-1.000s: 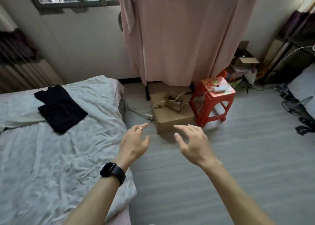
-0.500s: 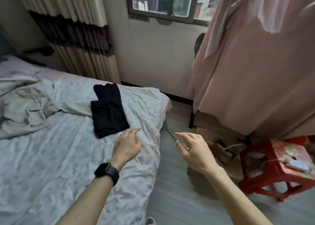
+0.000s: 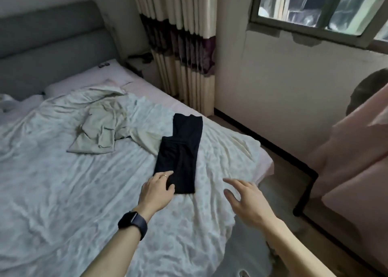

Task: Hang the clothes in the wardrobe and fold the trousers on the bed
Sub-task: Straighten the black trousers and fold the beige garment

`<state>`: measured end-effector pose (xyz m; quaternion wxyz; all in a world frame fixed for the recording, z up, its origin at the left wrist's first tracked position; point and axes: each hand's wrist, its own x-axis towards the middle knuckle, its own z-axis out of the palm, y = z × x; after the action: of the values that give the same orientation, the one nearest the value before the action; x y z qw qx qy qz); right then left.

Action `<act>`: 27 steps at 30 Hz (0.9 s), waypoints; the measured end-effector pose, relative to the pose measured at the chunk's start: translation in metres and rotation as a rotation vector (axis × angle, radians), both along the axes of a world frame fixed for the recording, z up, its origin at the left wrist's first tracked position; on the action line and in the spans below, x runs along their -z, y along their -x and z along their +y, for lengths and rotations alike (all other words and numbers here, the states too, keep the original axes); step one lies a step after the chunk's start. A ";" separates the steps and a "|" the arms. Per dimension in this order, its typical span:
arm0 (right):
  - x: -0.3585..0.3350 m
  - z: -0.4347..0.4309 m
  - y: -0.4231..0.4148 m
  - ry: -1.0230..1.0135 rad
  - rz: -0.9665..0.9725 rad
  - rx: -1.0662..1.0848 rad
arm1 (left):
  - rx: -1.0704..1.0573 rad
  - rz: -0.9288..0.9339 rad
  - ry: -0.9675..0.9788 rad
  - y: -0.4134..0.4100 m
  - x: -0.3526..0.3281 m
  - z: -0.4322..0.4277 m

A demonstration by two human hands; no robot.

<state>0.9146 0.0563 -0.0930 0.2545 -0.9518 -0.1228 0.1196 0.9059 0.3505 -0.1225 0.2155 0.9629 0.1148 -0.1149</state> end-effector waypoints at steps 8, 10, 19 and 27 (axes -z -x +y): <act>0.016 0.001 -0.151 0.009 0.078 -0.253 | -0.232 0.059 -0.062 -0.078 0.000 0.007; 0.024 0.011 -0.180 0.018 0.107 -0.299 | -0.273 0.072 -0.049 -0.094 0.005 0.009; 0.055 0.084 -0.284 0.044 0.167 -0.377 | -0.350 0.110 0.003 -0.180 0.039 0.051; 0.122 0.138 -0.374 0.130 0.306 -0.395 | -0.414 0.215 0.064 -0.249 0.099 0.082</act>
<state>1.2890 0.1948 -0.2145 0.1800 -0.8945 -0.2584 0.3174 1.1551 0.4324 -0.2210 0.2513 0.8938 0.3286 -0.1735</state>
